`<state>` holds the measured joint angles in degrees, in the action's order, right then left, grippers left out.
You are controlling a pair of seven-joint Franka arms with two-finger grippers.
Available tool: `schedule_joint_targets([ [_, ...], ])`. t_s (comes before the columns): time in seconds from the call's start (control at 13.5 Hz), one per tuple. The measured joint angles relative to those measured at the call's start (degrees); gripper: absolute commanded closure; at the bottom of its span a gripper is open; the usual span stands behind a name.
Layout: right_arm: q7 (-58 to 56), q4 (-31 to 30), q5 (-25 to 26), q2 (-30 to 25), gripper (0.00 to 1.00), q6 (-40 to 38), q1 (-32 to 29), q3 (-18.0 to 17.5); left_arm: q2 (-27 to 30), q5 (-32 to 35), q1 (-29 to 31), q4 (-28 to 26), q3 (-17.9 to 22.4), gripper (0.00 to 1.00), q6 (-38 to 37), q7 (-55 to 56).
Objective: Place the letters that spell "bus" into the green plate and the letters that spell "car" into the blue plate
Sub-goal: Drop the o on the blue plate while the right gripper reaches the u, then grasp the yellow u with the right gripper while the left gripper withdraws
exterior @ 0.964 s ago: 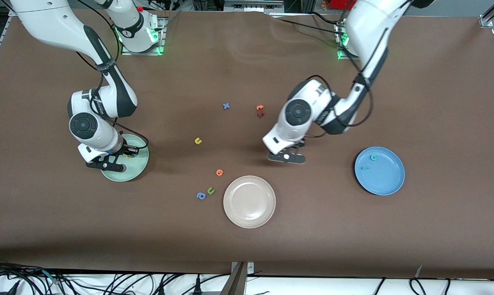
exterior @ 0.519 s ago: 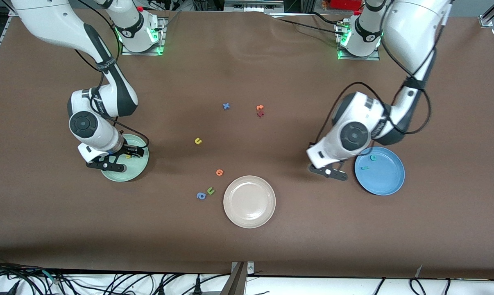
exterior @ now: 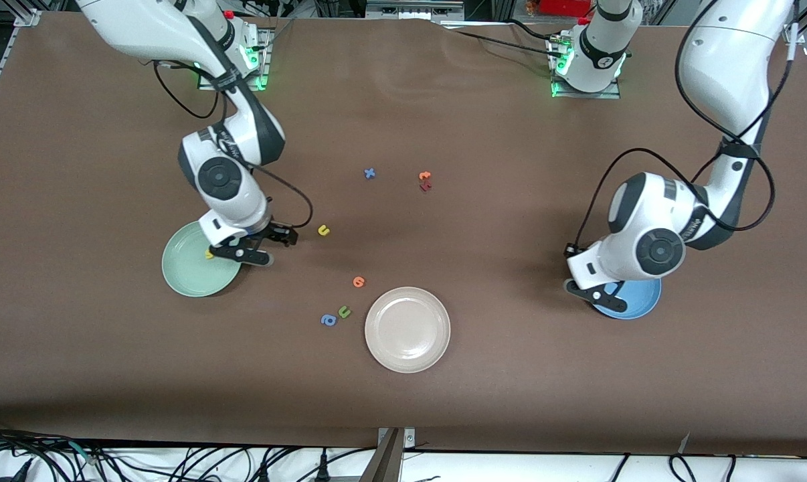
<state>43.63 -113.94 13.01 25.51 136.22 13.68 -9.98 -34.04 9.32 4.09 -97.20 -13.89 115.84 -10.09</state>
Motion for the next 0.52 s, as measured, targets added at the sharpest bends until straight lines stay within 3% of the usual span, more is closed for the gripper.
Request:
schedule_joint_targets([
  [0.07,3.0,0.0,0.0,0.3,0.01,0.9,0.7,0.0,-0.5,0.2,1.9,0.0,0.1,0.69,0.7,-3.2],
  [0.22,8.1,0.0,0.0,1.6,0.01,3.6,2.5,0.0,-1.7,0.3,5.0,0.0,0.1,0.01,3.0,-7.3],
  [0.52,15.0,0.8,0.0,5.0,0.01,7.4,6.8,0.0,-2.0,0.3,5.5,0.2,-0.8,0.00,3.5,-8.4],
])
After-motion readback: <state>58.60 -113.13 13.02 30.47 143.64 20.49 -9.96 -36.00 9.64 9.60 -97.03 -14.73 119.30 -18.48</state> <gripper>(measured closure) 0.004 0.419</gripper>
